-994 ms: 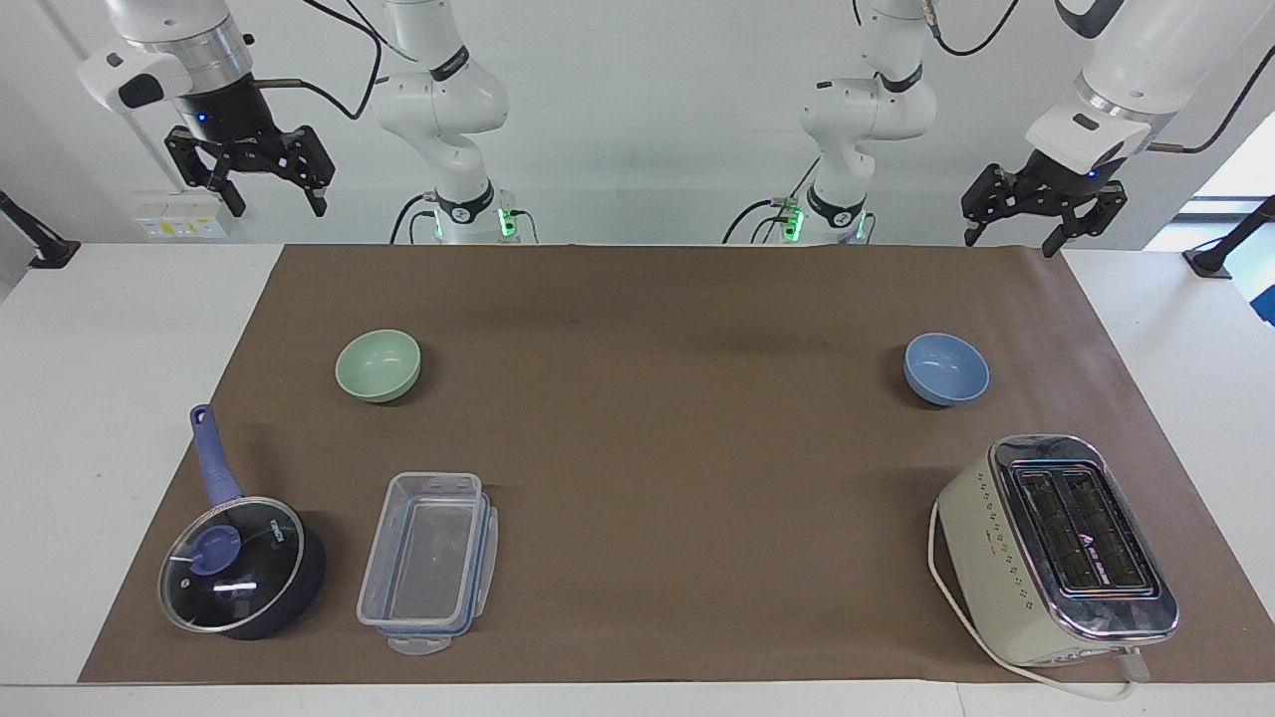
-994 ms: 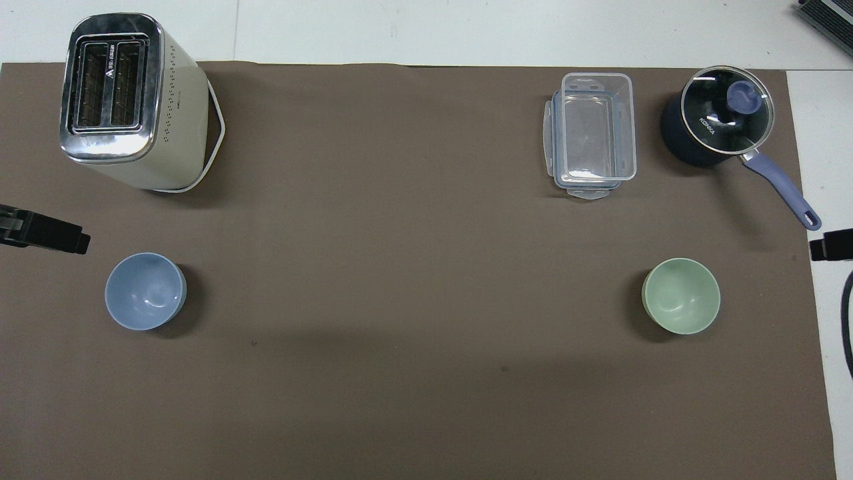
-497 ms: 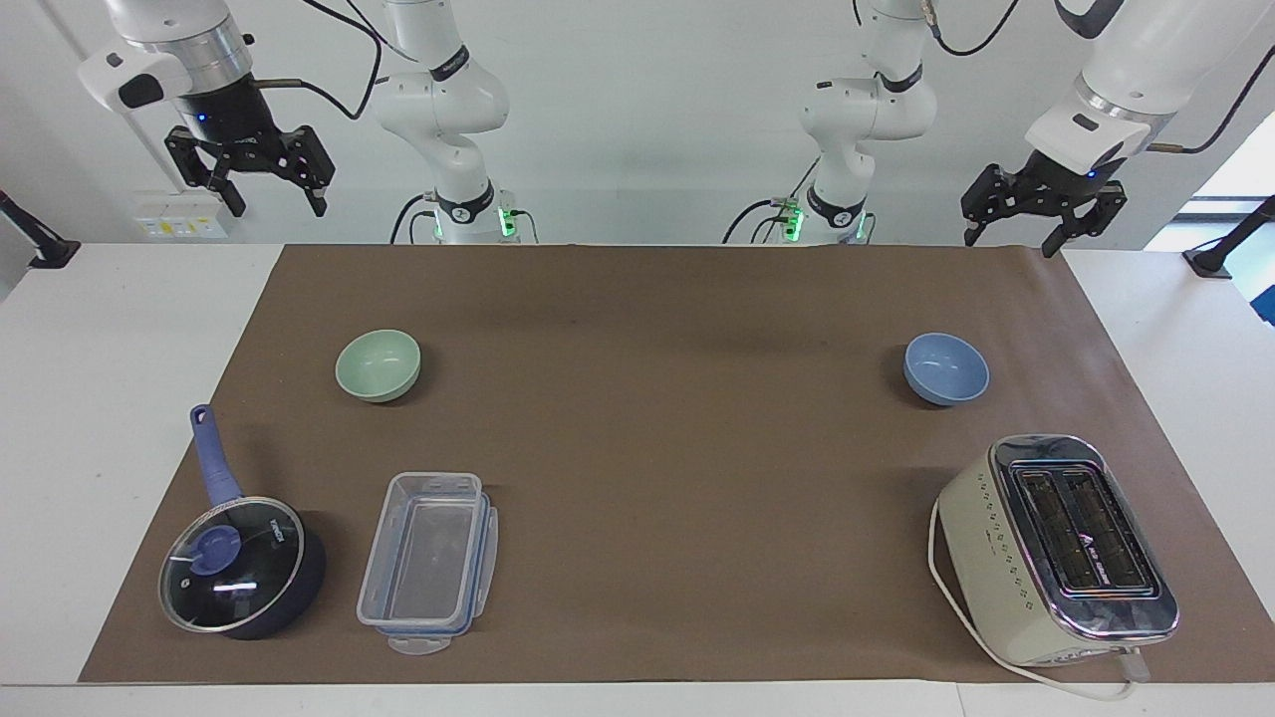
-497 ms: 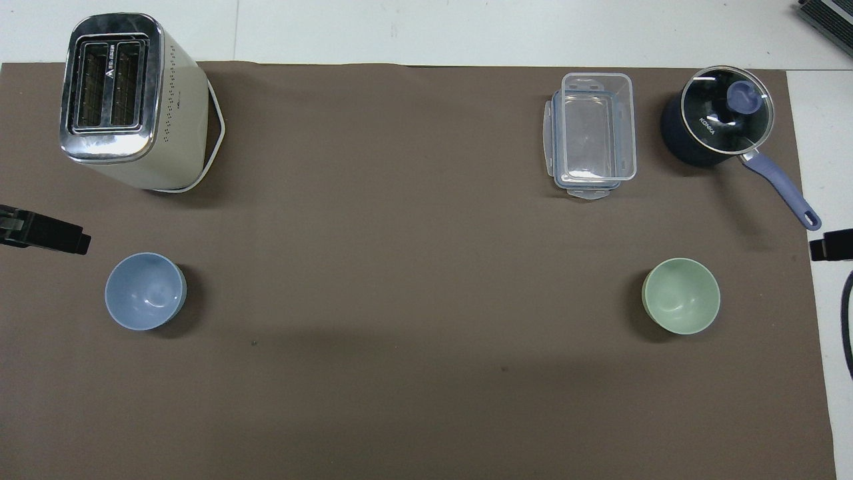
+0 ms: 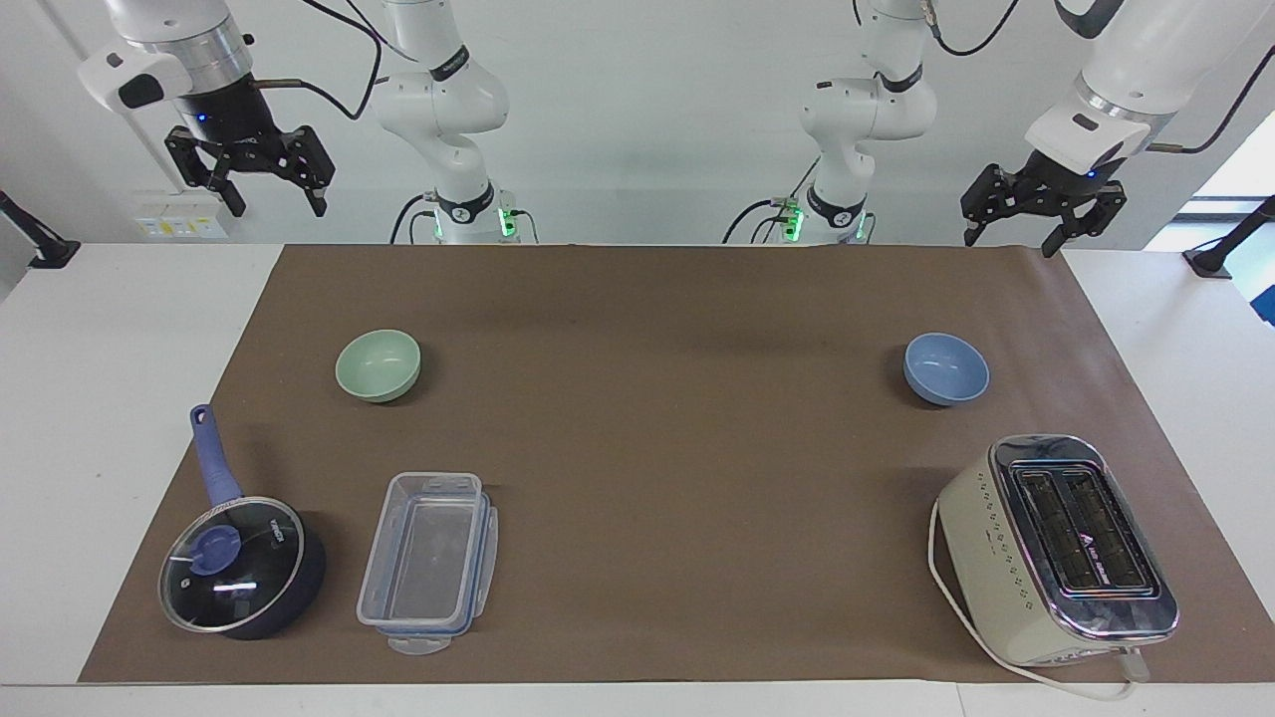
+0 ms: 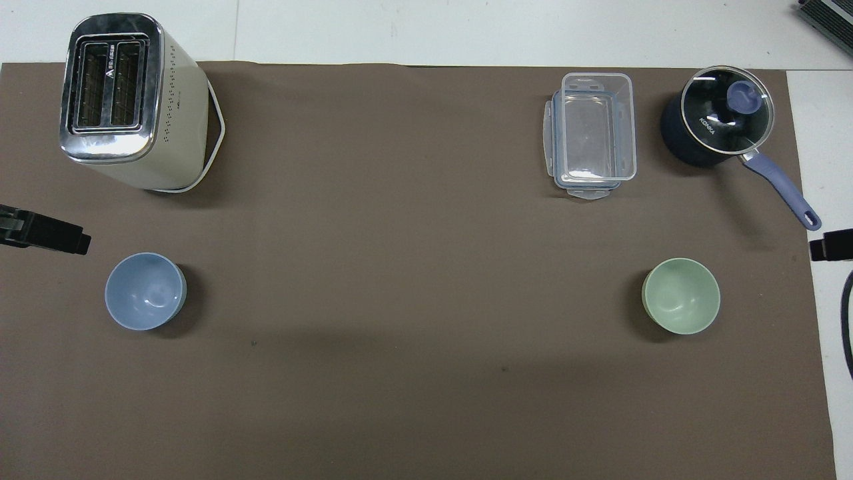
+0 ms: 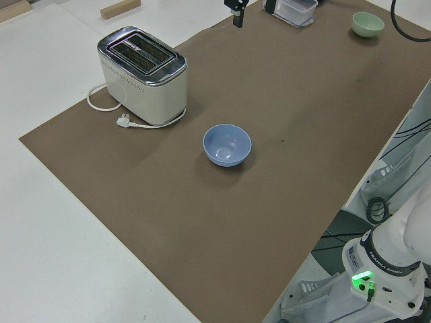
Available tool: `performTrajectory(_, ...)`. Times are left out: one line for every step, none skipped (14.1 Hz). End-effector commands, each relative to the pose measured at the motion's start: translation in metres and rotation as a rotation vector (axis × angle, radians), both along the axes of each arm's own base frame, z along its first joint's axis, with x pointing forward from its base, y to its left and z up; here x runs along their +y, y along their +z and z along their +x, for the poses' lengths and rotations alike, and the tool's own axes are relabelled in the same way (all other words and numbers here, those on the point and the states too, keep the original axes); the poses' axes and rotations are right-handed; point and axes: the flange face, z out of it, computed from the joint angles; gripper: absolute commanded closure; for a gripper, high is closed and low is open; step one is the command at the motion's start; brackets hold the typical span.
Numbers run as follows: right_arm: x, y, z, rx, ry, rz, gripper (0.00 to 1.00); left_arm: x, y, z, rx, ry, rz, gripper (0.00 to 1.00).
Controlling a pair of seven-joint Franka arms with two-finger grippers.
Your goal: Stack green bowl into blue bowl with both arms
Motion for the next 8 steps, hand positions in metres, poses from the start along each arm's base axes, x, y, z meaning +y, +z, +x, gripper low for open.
performTrajectory(-0.0037, 0.0002, -0.0079, -0.007, 0.012, 0.003, 0.0, -0.0006, 0.0009, -0.0074, -0.011, 0.002, -0.005, 0.0)
performTrajectory(-0.0037, 0.0002, -0.0079, -0.007, 0.012, 0.003, 0.0, -0.0008, 0.0002, -0.0074, -0.009, 0.0, -0.006, 0.0)
performTrajectory(-0.003, 0.0002, -0.0078, -0.007, 0.013, 0.003, 0.0, -0.0009, -0.0006, -0.0087, -0.005, -0.003, -0.007, 0.0)
performTrajectory(-0.003, 0.0002, -0.0078, -0.007, 0.013, 0.003, 0.0, -0.0008, -0.0036, -0.0098, 0.0, -0.003, -0.007, 0.0)
performTrajectory(-0.0037, 0.0002, -0.0079, -0.007, 0.012, 0.003, 0.0, -0.0006, -0.0018, -0.0111, -0.005, -0.004, -0.008, 0.0)
performTrajectory(-0.0037, 0.0002, -0.0079, -0.007, 0.012, 0.003, 0.0, -0.0006, -0.0017, -0.0116, -0.005, -0.004, -0.008, 0.0)
performTrajectory(-0.003, 0.0002, -0.0078, -0.007, 0.013, 0.003, 0.0, 0.0002, -0.0028, -0.0113, -0.005, -0.003, -0.008, 0.0)
performTrajectory(-0.0037, 0.0002, -0.0079, -0.007, 0.012, 0.003, 0.0, 0.001, -0.005, -0.0104, -0.006, 0.002, -0.008, 0.0)
